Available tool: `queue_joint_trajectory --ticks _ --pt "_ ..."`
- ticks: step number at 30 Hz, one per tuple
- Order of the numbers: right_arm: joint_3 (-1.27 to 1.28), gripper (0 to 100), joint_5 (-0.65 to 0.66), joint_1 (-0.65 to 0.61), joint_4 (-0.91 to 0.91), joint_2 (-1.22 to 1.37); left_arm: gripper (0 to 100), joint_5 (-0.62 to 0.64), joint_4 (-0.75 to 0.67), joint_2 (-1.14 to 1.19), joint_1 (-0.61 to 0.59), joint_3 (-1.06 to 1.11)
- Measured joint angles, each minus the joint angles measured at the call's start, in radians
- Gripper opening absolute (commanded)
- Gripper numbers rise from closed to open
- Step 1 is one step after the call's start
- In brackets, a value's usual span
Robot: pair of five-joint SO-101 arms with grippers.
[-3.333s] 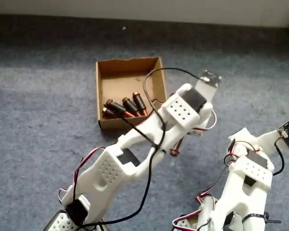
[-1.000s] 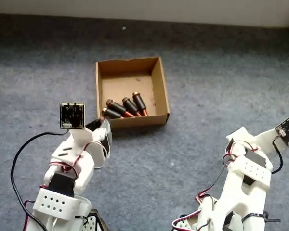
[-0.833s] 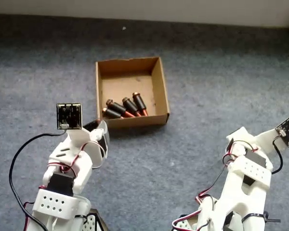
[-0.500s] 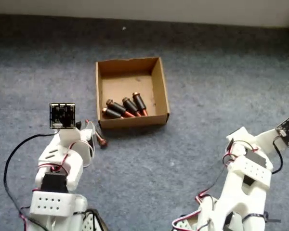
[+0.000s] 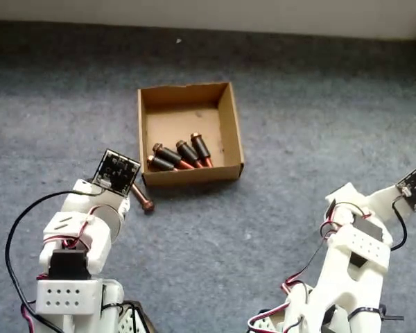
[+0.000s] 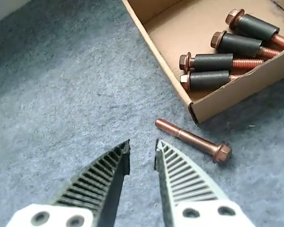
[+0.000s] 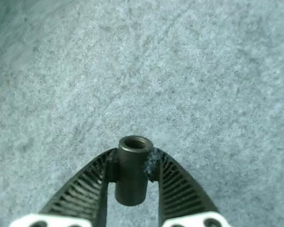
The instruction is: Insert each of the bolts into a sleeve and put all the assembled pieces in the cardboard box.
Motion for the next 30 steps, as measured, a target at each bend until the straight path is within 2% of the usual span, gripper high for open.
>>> queue_joint_trajectory --ticks 4,9,14,18,30 --pt "0.0 0.5 0.0 -0.015 0.0 0.0 12 -0.144 0.08 0.094 0.028 -0.106" --pt "0.0 0.5 0.0 -0.014 0.0 0.0 12 -0.333 0.147 0.387 0.046 -0.261" --pt "0.0 0.5 0.0 -0.017 0.0 0.0 12 -0.632 0.253 0.723 0.063 -0.42" --pt "0.0 0.5 0.0 -0.015 0.0 0.0 12 -0.852 0.305 0.893 0.074 -0.509" --pt "0.0 0.5 0.0 -0.018 0.0 0.0 12 -0.901 0.307 1.26 0.092 -0.712"
